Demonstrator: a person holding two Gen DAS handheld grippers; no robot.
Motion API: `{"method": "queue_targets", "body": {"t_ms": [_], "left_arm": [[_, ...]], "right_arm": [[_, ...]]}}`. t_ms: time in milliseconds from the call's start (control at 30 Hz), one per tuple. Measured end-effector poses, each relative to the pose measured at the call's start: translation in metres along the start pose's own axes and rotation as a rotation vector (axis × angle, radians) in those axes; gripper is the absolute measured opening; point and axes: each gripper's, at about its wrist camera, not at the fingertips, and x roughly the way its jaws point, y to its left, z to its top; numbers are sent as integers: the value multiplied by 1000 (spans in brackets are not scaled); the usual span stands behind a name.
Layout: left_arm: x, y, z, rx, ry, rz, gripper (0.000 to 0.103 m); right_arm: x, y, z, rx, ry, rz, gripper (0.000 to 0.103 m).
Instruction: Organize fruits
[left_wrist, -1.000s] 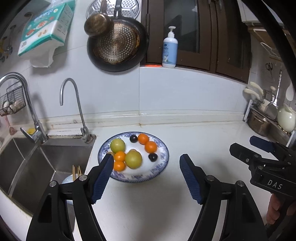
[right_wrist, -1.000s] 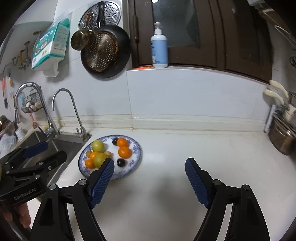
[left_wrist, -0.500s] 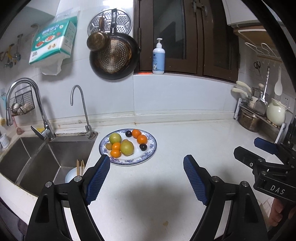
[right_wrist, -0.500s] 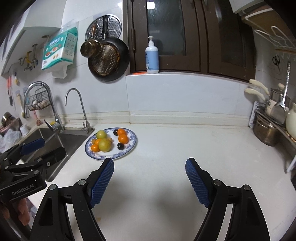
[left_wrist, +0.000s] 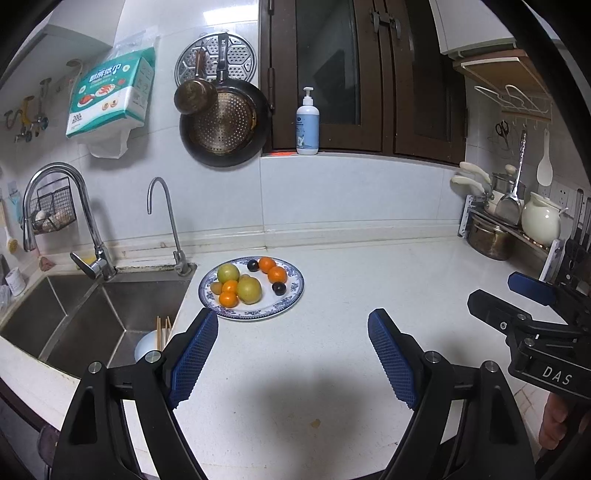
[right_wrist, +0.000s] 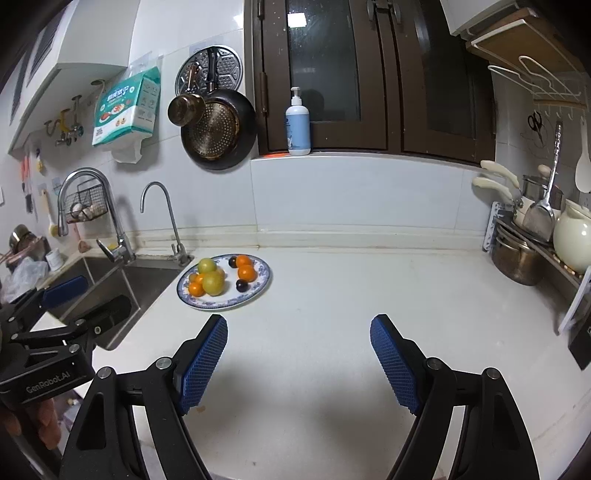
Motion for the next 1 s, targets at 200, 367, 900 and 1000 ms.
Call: {"method": "queue_targets", "body": {"t_ms": [200, 367, 900, 1000], "left_arm": [[-7, -3, -2, 2, -12, 8, 93], [-10, -6, -3, 9, -14, 16, 97], [-8, -6, -8, 2, 17, 18, 103], [-8, -5, -9, -3, 17, 16, 103]], "right_arm": [[-5, -1, -2, -10, -4, -5, 80], [-7, -2, -4, -7, -5, -9, 80], [-10, -7, -8, -2, 5, -12, 80], [-9, -8, -7, 2, 8, -15, 80]]}}
